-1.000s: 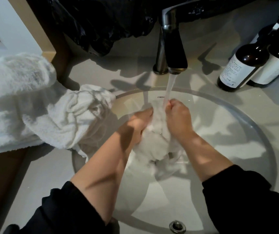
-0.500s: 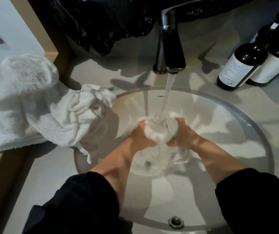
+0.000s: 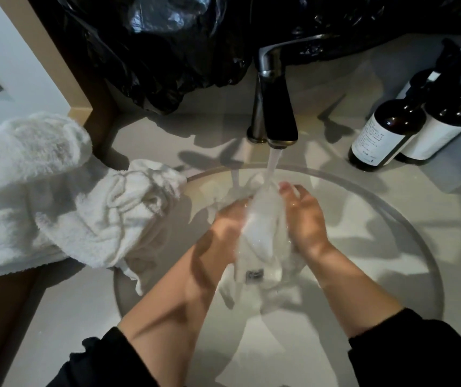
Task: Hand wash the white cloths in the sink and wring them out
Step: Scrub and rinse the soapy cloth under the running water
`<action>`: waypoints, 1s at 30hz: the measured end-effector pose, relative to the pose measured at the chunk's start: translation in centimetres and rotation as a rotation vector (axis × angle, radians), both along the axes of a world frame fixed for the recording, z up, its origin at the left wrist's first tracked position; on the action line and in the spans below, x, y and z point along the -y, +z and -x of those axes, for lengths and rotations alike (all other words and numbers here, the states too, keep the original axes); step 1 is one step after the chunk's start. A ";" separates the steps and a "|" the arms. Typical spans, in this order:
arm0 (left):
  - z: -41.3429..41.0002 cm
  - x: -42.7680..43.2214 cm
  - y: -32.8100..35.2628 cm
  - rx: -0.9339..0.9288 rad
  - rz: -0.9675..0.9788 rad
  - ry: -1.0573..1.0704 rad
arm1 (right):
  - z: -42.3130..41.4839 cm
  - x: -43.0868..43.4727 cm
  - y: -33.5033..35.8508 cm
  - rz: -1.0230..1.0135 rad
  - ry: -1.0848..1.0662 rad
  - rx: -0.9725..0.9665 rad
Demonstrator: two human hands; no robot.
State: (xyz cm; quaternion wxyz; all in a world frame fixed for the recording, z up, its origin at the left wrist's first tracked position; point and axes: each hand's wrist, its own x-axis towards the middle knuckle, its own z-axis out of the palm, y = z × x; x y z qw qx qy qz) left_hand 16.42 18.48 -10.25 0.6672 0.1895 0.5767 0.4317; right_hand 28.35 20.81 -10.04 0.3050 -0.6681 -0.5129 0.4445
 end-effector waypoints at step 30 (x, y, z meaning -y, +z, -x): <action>0.1 -0.3 -1.8 0.045 0.100 0.240 | -3.0 -3.2 1.9 0.351 0.007 -0.123</action>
